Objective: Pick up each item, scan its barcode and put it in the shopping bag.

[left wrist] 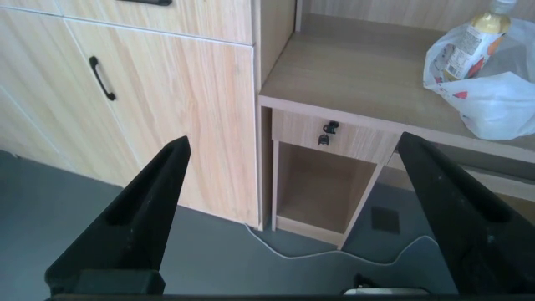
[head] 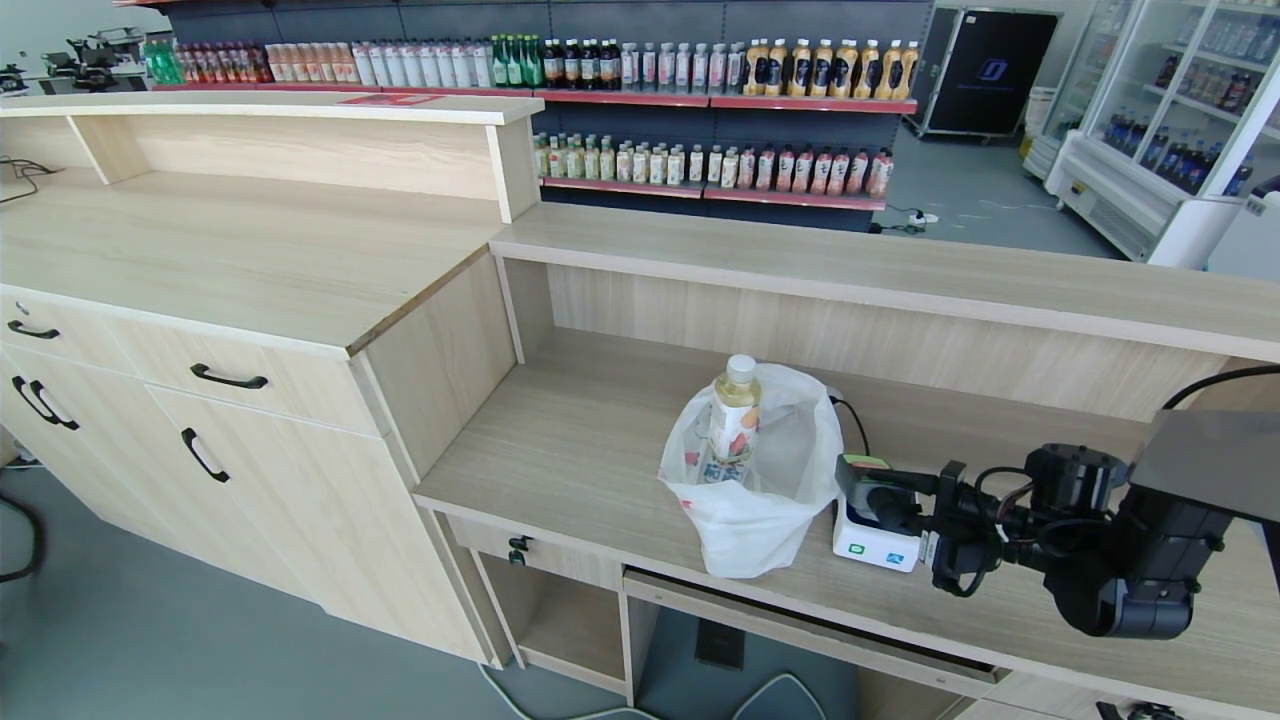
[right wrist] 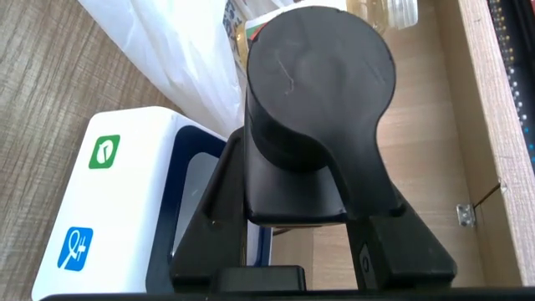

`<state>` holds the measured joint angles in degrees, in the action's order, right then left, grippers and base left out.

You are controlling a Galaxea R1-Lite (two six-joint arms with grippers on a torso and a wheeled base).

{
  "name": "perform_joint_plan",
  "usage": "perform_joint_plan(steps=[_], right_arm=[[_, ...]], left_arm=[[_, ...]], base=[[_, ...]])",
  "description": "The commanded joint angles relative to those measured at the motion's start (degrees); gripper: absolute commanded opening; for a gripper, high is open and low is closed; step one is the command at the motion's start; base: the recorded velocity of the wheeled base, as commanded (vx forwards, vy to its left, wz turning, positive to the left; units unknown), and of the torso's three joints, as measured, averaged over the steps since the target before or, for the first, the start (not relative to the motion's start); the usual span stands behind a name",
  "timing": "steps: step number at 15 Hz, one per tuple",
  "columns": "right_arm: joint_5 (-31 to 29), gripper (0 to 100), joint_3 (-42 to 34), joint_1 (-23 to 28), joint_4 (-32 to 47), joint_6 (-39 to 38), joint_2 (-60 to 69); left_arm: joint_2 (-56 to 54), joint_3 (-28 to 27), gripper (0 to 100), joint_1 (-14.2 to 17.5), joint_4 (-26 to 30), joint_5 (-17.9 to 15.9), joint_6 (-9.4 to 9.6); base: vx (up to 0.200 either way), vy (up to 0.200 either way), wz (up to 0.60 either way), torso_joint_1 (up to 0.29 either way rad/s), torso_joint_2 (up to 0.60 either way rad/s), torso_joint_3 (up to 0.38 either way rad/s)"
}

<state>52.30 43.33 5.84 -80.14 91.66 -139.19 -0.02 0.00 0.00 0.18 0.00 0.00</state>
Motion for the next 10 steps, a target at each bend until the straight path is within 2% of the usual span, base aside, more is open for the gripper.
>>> perform_joint_plan(steps=[1,8,10], right_arm=[[0.0,0,-0.1,0.1,0.1,0.0,-0.1],[0.0,0,0.1,0.1,0.2,-0.7,0.3],[0.0,0,0.3,0.1,0.7,-5.4,2.4]], left_arm=[[0.0,0.0,100,0.0,0.0,0.0,0.00],[0.0,0.0,100,0.0,0.0,0.0,0.00],[0.0,0.0,100,0.0,0.0,0.0,0.00]], base=[[0.000,0.000,0.00,0.000,0.00,0.000],[0.000,0.000,0.00,0.000,0.00,0.000],[0.000,0.000,0.00,0.000,0.00,0.000]])
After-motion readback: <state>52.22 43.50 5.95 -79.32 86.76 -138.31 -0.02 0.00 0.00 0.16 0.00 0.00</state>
